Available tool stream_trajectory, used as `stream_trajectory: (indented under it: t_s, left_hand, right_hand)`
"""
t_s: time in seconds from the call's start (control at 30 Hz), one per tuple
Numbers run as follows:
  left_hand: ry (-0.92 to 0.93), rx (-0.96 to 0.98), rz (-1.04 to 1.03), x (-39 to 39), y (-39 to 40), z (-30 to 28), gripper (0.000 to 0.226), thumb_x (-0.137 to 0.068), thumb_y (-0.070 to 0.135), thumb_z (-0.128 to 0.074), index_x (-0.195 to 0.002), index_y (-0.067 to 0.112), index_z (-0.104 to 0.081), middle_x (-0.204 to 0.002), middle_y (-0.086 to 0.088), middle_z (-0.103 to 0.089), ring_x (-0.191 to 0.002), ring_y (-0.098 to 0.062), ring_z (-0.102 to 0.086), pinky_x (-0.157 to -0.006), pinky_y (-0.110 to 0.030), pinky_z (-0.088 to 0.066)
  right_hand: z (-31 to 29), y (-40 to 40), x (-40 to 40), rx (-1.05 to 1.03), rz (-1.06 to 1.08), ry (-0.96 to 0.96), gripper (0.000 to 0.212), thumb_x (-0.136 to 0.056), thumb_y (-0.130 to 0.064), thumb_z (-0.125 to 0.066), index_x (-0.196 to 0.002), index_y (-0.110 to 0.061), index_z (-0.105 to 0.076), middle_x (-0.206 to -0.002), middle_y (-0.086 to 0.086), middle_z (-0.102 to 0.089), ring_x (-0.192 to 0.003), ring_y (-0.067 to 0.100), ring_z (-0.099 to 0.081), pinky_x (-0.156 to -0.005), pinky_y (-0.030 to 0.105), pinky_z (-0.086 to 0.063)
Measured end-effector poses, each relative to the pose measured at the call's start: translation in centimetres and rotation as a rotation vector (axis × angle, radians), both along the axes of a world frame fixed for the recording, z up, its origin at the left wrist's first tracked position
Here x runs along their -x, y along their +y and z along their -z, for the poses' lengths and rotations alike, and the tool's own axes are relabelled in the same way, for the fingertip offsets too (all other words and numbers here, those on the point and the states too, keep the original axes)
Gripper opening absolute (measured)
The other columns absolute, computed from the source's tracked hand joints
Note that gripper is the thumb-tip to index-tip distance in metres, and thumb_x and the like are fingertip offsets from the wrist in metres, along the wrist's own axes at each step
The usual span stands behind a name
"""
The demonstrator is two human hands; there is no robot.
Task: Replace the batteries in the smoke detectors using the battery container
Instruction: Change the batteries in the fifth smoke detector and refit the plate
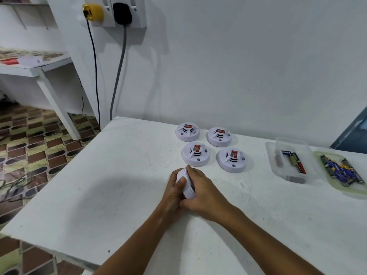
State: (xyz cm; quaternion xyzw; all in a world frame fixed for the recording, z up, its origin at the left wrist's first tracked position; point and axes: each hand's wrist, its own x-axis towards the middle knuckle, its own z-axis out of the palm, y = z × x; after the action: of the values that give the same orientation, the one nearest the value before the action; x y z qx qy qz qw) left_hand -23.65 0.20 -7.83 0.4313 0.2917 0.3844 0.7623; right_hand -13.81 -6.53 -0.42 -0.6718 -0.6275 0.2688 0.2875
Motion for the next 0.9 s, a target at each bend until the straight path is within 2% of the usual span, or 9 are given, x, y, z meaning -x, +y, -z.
stream_trajectory:
  t_s: [0.1,0.2,0.33,0.4,0.47,0.53,0.63,0.7,0.9]
  left_hand:
    - [0.001,-0.016,-0.023,-0.2,0.0,0.0,0.105,-0.049,0.065,-0.084,-0.128,0.007,-0.048,-0.122,-0.024,-0.059,-0.109,-0.036,-0.061,-0.091,-0.045,-0.052]
    - [0.003,-0.016,-0.034,-0.2,-0.2,-0.1,0.105,-0.050,0.066,-0.083,-0.128,0.006,-0.047,-0.116,-0.022,-0.062,-0.102,-0.031,-0.064,-0.083,-0.039,-0.054]
    - [0.005,-0.002,-0.053,-0.2,-0.4,-0.5,0.100,-0.053,0.062,-0.083,-0.127,0.005,-0.048,-0.109,-0.018,-0.063,-0.098,-0.029,-0.065,-0.081,-0.039,-0.053]
    - [-0.016,0.022,-0.041,0.0,-0.5,-0.6,0.097,-0.059,0.061,-0.081,-0.128,0.002,-0.047,-0.111,-0.021,-0.060,-0.101,-0.032,-0.062,-0.085,-0.044,-0.051]
    - [-0.081,0.041,0.017,0.3,-0.6,-0.7,0.084,-0.073,0.056,-0.074,-0.128,0.000,-0.047,-0.117,-0.026,-0.056,-0.107,-0.038,-0.057,-0.092,-0.049,-0.047]
    - [-0.136,0.060,0.095,0.4,-0.9,-1.2,0.073,-0.081,0.051,-0.068,-0.129,0.000,-0.049,-0.121,-0.028,-0.056,-0.112,-0.040,-0.056,-0.090,-0.050,-0.049]
    - [-0.166,0.130,0.168,0.3,-1.1,-2.4,0.089,-0.066,0.055,-0.078,-0.132,0.003,-0.050,-0.124,-0.024,-0.060,-0.111,-0.035,-0.062,-0.081,-0.042,-0.055]
    - [-0.168,0.194,0.218,0.3,-1.0,-2.8,0.099,-0.054,0.058,-0.084,-0.131,0.006,-0.051,-0.120,-0.020,-0.064,-0.106,-0.031,-0.065,-0.078,-0.040,-0.056]
    - [-0.163,0.274,0.244,0.4,-0.6,-2.7,0.110,-0.043,0.064,-0.086,-0.131,0.008,-0.051,-0.114,-0.013,-0.069,-0.101,-0.026,-0.068,-0.078,-0.038,-0.056]
  right_hand:
    - [0.6,0.1,0.0,-0.020,0.013,0.053,0.074,-0.077,-0.018,-0.067,-0.143,-0.015,-0.033,-0.135,0.000,-0.048,-0.123,0.018,-0.049,-0.098,0.026,-0.046]
    - [1.2,0.3,-0.1,-0.007,0.041,0.085,0.078,-0.073,-0.021,-0.065,-0.144,-0.015,-0.033,-0.139,0.003,-0.048,-0.127,0.021,-0.048,-0.101,0.034,-0.047]
    - [1.2,0.0,0.1,-0.062,0.040,0.098,0.068,-0.072,-0.017,-0.068,-0.135,-0.018,-0.042,-0.125,-0.001,-0.055,-0.115,0.017,-0.054,-0.089,0.024,-0.052]
    - [0.5,-0.1,-0.2,-0.051,0.006,0.109,0.068,-0.072,-0.019,-0.073,-0.134,-0.018,-0.044,-0.124,-0.002,-0.051,-0.114,0.013,-0.052,-0.090,0.022,-0.049]
    - [-0.4,0.0,-1.3,-0.005,-0.077,0.151,0.060,-0.070,-0.031,-0.077,-0.124,-0.016,-0.053,-0.118,0.003,-0.054,-0.106,0.015,-0.053,-0.092,0.031,-0.050]
    - [-1.0,0.3,-2.7,0.043,-0.096,0.194,0.055,-0.070,-0.039,-0.077,-0.115,-0.012,-0.060,-0.111,0.009,-0.059,-0.100,0.021,-0.057,-0.090,0.041,-0.052]
    - [-1.4,0.5,-4.2,0.076,-0.066,0.195,0.076,-0.063,-0.047,-0.080,-0.131,-0.023,-0.056,-0.122,-0.005,-0.058,-0.106,0.010,-0.057,-0.092,0.039,-0.053]
    - [-1.4,0.7,-4.5,0.077,-0.072,0.178,0.079,-0.061,-0.041,-0.083,-0.133,-0.023,-0.055,-0.121,-0.008,-0.057,-0.105,0.009,-0.056,-0.091,0.038,-0.053]
    - [-2.1,1.4,-4.3,0.049,-0.069,0.096,0.058,-0.058,-0.026,-0.087,-0.111,-0.021,-0.064,-0.099,-0.006,-0.063,-0.091,0.017,-0.061,-0.078,0.040,-0.057]
